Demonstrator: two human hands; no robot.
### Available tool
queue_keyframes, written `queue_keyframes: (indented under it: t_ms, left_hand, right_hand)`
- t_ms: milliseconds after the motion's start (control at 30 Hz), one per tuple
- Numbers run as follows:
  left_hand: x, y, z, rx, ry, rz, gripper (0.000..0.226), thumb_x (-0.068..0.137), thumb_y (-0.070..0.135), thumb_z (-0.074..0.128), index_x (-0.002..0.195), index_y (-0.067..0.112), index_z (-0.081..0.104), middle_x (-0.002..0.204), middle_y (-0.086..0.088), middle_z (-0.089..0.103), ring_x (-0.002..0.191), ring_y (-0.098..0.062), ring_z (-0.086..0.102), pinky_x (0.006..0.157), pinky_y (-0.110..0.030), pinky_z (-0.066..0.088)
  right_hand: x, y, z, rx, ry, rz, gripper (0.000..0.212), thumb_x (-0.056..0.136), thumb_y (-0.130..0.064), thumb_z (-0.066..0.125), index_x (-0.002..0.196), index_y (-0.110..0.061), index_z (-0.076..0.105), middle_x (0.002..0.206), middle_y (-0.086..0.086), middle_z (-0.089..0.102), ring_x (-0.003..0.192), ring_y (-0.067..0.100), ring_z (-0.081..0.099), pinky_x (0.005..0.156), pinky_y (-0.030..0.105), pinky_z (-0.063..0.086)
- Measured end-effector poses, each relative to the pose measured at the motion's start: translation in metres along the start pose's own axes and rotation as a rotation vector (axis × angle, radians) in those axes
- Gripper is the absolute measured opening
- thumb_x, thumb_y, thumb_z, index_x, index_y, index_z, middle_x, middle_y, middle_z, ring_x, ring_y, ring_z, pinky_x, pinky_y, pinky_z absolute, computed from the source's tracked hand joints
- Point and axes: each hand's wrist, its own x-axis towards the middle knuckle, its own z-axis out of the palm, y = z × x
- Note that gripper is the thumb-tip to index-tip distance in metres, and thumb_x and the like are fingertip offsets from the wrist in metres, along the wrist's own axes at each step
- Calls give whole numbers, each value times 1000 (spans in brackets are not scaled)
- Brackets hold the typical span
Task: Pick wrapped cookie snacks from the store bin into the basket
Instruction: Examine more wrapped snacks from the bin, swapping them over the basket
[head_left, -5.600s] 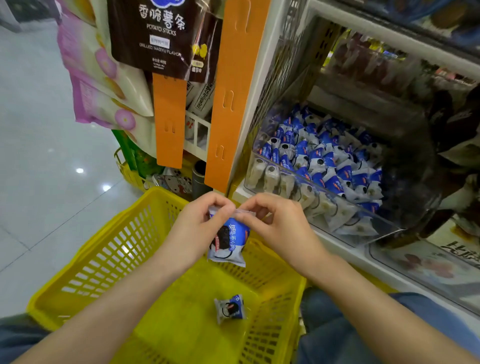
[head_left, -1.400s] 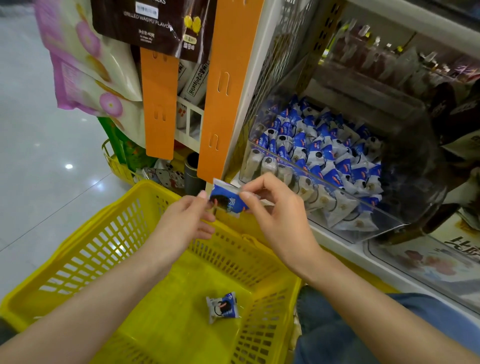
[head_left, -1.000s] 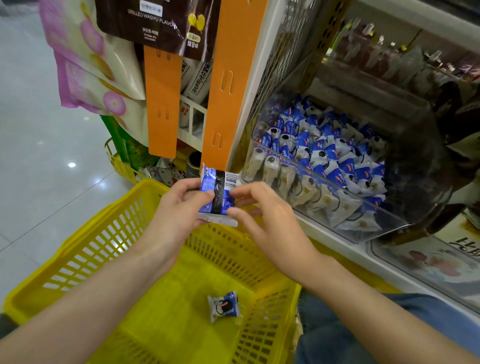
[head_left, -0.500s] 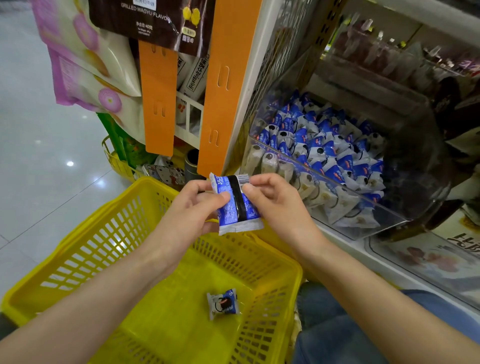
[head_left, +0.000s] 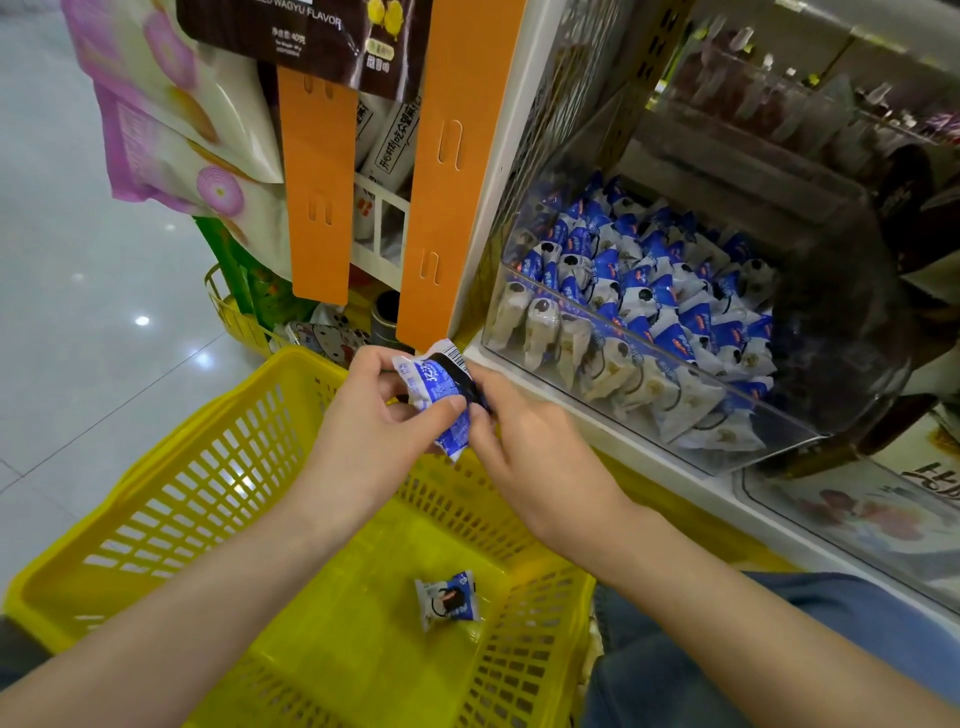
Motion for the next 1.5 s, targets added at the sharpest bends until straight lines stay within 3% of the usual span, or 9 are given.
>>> queue_keyframes:
  t_ms: [133, 367, 533, 700, 800, 1000, 1233, 1300, 1500]
  left_hand:
    - [2, 0, 1, 102, 42, 13, 35, 76, 13, 74, 89, 29, 46, 101, -2, 68, 78, -13, 69, 71, -34, 58]
    - [-1, 5, 2, -75, -3, -63, 23, 84, 26, 63, 105, 24, 53, 97, 6, 63, 73, 1, 65, 55, -17, 53]
    - [-2, 8, -1, -3, -23, 56, 21, 90, 13, 56, 95, 32, 56, 88, 12, 63, 69, 6, 63, 57, -13, 52]
    - [0, 10, -1, 1, -18, 61, 23, 88, 6, 58, 93, 28, 53, 85, 5, 65, 65, -3, 64, 58, -25, 56]
    - [0, 8, 1, -48, 19, -3, 11, 88, 13, 60, 91, 21, 52, 83, 1, 66, 63, 0, 63, 55, -18, 54]
    - [1, 4, 4, -98, 59, 17, 8, 88, 14, 60, 88, 19, 54, 71, 9, 68, 64, -1, 66, 55, -18, 53]
    - [3, -2, 7, 107, 112, 147, 20, 84, 16, 63, 81, 29, 48, 84, 0, 65, 80, -27, 64, 66, -38, 55]
    - [3, 0, 7, 131, 120, 147, 20, 84, 17, 64, 82, 29, 49, 84, 2, 64, 81, -25, 63, 69, -44, 56]
    - [4, 1, 8, 155, 134, 114, 16, 82, 22, 66, 82, 28, 51, 80, 12, 61, 73, -8, 61, 62, -29, 54]
  right_hand:
    - [4, 0, 0, 66, -49, 43, 43, 100, -18, 33, 143, -19, 30, 99, 15, 65, 81, 31, 58, 72, 45, 46]
    - [3, 0, 2, -4, 14, -18, 42, 99, -18, 35, 140, -19, 33, 116, 9, 61, 96, 24, 60, 79, 41, 48]
    - [1, -2, 2, -142, 133, -93, 46, 98, -26, 41, 142, -17, 30, 132, 0, 50, 115, 13, 51, 81, 19, 41]
    - [2, -8, -1, -211, 287, -246, 37, 88, -11, 58, 124, -3, 52, 123, 11, 59, 110, 21, 60, 83, 28, 52]
    - [4, -8, 0, -231, 345, -281, 27, 86, -9, 60, 111, -2, 61, 118, 11, 64, 106, 20, 64, 82, 26, 52]
    - [7, -9, -1, -135, 306, -206, 29, 90, -16, 53, 115, -3, 61, 96, 14, 71, 76, 30, 70, 56, 43, 56]
    - [13, -7, 0, -73, 273, -130, 22, 94, -19, 50, 105, -4, 61, 79, 15, 69, 71, 34, 67, 56, 47, 53]
    - [14, -7, 0, 19, 279, -83, 17, 94, -18, 51, 104, -6, 59, 81, 12, 69, 73, 27, 68, 59, 44, 54]
    - [21, -3, 2, 281, 248, 127, 8, 92, -19, 52, 95, -18, 59, 71, 0, 67, 51, 4, 57, 45, 26, 49]
